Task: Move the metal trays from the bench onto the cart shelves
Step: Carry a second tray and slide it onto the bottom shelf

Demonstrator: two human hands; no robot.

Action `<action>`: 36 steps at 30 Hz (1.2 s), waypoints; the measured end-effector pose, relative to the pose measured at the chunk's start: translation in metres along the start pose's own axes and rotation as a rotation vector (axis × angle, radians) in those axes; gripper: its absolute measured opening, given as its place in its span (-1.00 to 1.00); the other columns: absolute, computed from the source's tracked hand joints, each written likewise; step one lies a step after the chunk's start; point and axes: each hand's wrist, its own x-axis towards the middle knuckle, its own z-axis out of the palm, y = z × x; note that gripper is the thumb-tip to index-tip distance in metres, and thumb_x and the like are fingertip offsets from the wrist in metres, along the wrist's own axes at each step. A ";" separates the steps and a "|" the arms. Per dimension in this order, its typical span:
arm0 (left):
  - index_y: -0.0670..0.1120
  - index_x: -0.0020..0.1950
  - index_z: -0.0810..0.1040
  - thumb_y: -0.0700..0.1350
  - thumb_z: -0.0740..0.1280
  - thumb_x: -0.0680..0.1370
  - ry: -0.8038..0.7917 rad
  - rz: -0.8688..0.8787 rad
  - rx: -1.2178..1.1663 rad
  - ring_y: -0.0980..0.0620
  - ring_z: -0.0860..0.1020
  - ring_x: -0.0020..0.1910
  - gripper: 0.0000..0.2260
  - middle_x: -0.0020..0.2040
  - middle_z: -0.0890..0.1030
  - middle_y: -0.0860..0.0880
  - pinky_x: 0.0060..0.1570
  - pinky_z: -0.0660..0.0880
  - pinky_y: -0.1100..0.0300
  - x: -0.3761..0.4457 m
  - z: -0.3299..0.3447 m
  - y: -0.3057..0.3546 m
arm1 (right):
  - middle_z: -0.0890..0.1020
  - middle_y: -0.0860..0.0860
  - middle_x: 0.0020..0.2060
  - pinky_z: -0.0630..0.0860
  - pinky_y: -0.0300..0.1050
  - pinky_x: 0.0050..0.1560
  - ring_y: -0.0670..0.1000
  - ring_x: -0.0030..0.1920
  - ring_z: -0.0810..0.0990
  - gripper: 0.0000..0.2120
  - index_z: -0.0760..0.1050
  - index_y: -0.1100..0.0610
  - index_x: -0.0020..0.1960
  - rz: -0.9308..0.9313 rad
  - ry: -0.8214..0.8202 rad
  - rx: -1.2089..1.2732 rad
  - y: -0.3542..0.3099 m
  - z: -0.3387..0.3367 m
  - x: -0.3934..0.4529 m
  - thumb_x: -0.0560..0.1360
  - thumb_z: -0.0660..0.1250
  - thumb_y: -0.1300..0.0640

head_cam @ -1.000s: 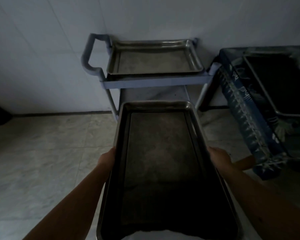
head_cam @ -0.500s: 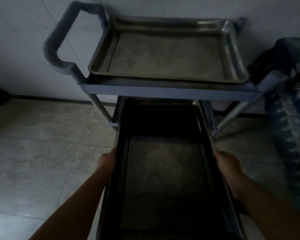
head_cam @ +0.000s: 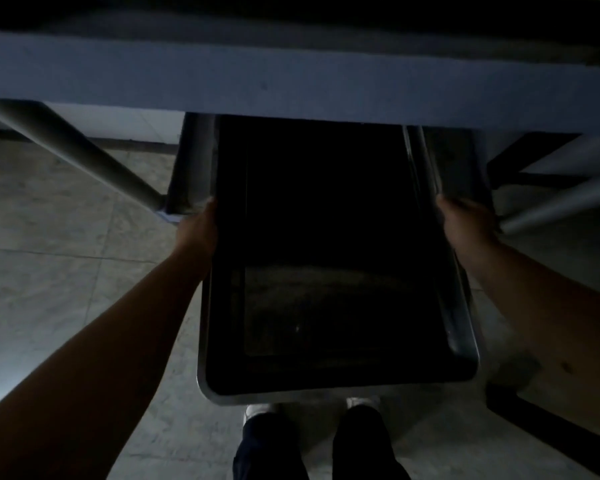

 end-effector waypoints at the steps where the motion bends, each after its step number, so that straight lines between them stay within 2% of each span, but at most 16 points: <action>1: -0.15 0.20 0.55 0.25 0.21 0.60 -0.003 0.006 -0.003 -0.21 0.61 0.15 -0.51 0.15 0.63 -0.22 0.22 0.54 -0.09 0.009 0.000 0.001 | 0.61 0.19 -0.08 0.39 -0.06 0.03 0.18 0.03 0.56 -0.63 0.61 0.23 -0.03 -0.012 -0.004 -0.009 0.000 0.006 0.006 0.53 0.29 -0.10; 4: -0.12 0.15 0.54 0.22 0.22 0.61 -0.004 0.022 -0.003 -0.15 0.62 0.04 -0.58 0.10 0.65 -0.20 0.09 0.52 0.03 0.032 0.004 0.003 | 0.61 0.15 -0.08 0.41 -0.07 0.06 0.11 -0.03 0.53 -0.73 0.58 0.11 -0.07 0.005 -0.022 0.037 0.000 0.024 0.020 0.52 0.30 -0.09; 7: -0.18 0.18 0.57 0.22 0.16 0.63 0.024 0.053 0.102 -0.24 0.57 0.21 -0.51 0.21 0.61 -0.26 0.27 0.49 -0.08 0.047 0.008 -0.002 | 0.64 0.21 0.03 0.38 0.01 0.29 0.14 0.10 0.54 -0.72 0.60 0.15 -0.10 -0.023 -0.020 0.023 0.010 0.036 0.032 0.52 0.30 -0.06; 9: -0.08 -0.04 0.55 0.25 0.18 0.61 0.029 0.046 0.066 -0.19 0.60 0.13 -0.59 0.14 0.63 -0.22 0.25 0.50 -0.10 0.052 0.011 -0.006 | 0.64 0.10 -0.04 0.43 -0.01 0.24 0.09 0.06 0.56 -0.66 0.56 0.12 -0.21 -0.012 0.000 0.018 0.014 0.038 0.035 0.43 0.31 -0.17; 11: -0.01 -0.06 0.52 0.24 0.23 0.60 -0.013 0.027 -0.022 -0.09 0.63 0.02 -0.67 0.04 0.65 -0.13 0.18 0.54 -0.01 0.057 0.013 -0.009 | 0.59 0.00 -0.14 0.46 -0.09 0.08 0.01 -0.08 0.55 -0.52 0.59 0.14 -0.11 0.006 0.015 0.003 0.016 0.038 0.040 0.32 0.28 -0.28; 12: -0.02 0.00 0.55 0.23 0.24 0.59 -0.053 0.018 -0.079 -0.05 0.63 -0.01 -0.68 0.02 0.64 -0.09 0.14 0.53 0.01 0.060 0.013 -0.010 | 0.58 -0.01 -0.13 0.45 -0.08 0.10 0.01 -0.05 0.54 -0.53 0.60 0.11 -0.05 0.000 0.007 0.001 0.017 0.039 0.043 0.34 0.29 -0.27; 14: -0.03 0.07 0.56 0.20 0.26 0.60 -0.111 0.004 -0.170 -0.05 0.62 0.04 -0.68 0.06 0.64 -0.09 0.16 0.52 0.02 0.063 0.013 -0.010 | 0.58 0.01 -0.11 0.39 -0.06 0.19 0.05 0.06 0.52 -0.68 0.57 0.06 -0.07 -0.008 -0.012 0.007 0.017 0.040 0.046 0.46 0.30 -0.20; 16: -0.09 0.15 0.57 0.21 0.23 0.61 -0.154 0.031 -0.146 -0.09 0.61 0.05 -0.61 0.07 0.63 -0.12 0.12 0.53 0.00 0.061 0.011 -0.007 | 0.59 0.05 -0.21 0.36 -0.12 0.09 0.09 0.03 0.52 -0.70 0.55 0.10 -0.14 -0.029 -0.011 -0.003 0.012 0.040 0.046 0.53 0.26 -0.13; 18: -0.10 0.14 0.56 0.21 0.16 0.64 -0.305 0.102 -0.145 -0.10 0.57 -0.04 -0.59 -0.03 0.60 -0.11 -0.03 0.52 0.03 0.058 0.004 -0.008 | 0.63 0.21 -0.05 0.38 -0.12 0.09 0.17 0.11 0.54 -0.60 0.59 0.19 0.03 -0.045 -0.007 -0.084 0.004 0.035 0.035 0.58 0.17 -0.11; 20: -0.05 0.12 0.57 0.18 0.08 0.67 -0.459 0.118 -0.234 -0.04 0.60 -0.09 -0.60 -0.08 0.63 -0.05 -0.10 0.55 0.09 0.050 -0.009 -0.021 | 0.53 0.29 0.23 0.34 -0.01 0.28 0.24 0.27 0.46 -0.52 0.49 0.27 0.24 -0.020 0.049 -0.177 0.001 0.020 0.007 0.61 0.09 -0.10; 23: 0.04 0.05 0.59 0.16 0.12 0.66 -0.367 0.118 -0.149 0.02 0.64 -0.16 -0.69 -0.18 0.68 0.06 -0.23 0.53 0.10 0.024 -0.029 -0.061 | 0.56 0.33 0.13 0.37 0.07 0.23 0.29 0.19 0.49 -0.56 0.48 0.30 0.21 -0.090 0.223 -0.187 0.021 -0.002 -0.074 0.55 0.21 -0.04; 25: -0.02 -0.06 0.56 0.11 0.15 0.66 -0.348 0.147 -0.089 0.05 0.61 -0.30 -0.71 -0.28 0.64 0.03 -0.33 0.49 0.11 0.004 -0.032 -0.086 | 0.51 0.32 0.20 0.28 -0.13 0.23 0.26 0.25 0.44 -0.56 0.44 0.34 0.26 0.052 0.431 -0.098 0.046 -0.008 -0.143 0.53 0.29 0.04; 27: -0.16 -0.03 0.56 0.11 0.15 0.67 -0.352 0.184 -0.061 0.00 0.57 -0.34 -0.62 -0.28 0.60 -0.06 -0.36 0.46 0.12 -0.011 -0.028 -0.099 | 0.46 0.28 0.27 0.26 -0.26 0.20 0.21 0.31 0.41 -0.58 0.36 0.34 0.33 0.338 0.420 0.124 0.072 -0.003 -0.197 0.57 0.26 0.11; 30: -0.23 0.12 0.56 0.13 0.18 0.66 -0.266 0.218 -0.063 -0.12 0.63 -0.17 -0.57 -0.11 0.64 -0.20 -0.23 0.55 0.03 -0.018 -0.022 -0.106 | 0.58 0.17 -0.01 0.47 -0.06 0.01 0.18 0.06 0.58 -0.79 0.41 0.21 0.17 0.530 0.108 0.428 0.089 0.017 -0.239 0.64 0.08 0.15; 34: -0.12 0.09 0.61 0.10 0.24 0.64 -0.194 0.149 -0.144 -0.09 0.68 -0.06 -0.68 -0.03 0.70 -0.14 -0.11 0.63 0.05 -0.022 -0.014 -0.105 | 0.57 0.02 -0.28 0.55 -0.22 -0.22 -0.11 -0.32 0.63 -0.82 0.41 0.09 -0.13 0.498 0.225 0.735 0.079 0.031 -0.228 0.63 0.14 0.15; 36: -0.17 0.11 0.60 0.06 0.23 0.65 -0.258 0.115 -0.221 -0.19 0.64 -0.02 -0.68 -0.02 0.66 -0.21 -0.02 0.58 -0.06 -0.027 -0.009 -0.109 | 0.54 0.00 -0.35 0.54 -0.23 -0.27 -0.12 -0.39 0.57 -0.81 0.42 0.09 -0.17 0.460 0.236 0.756 0.081 0.025 -0.207 0.62 0.18 0.15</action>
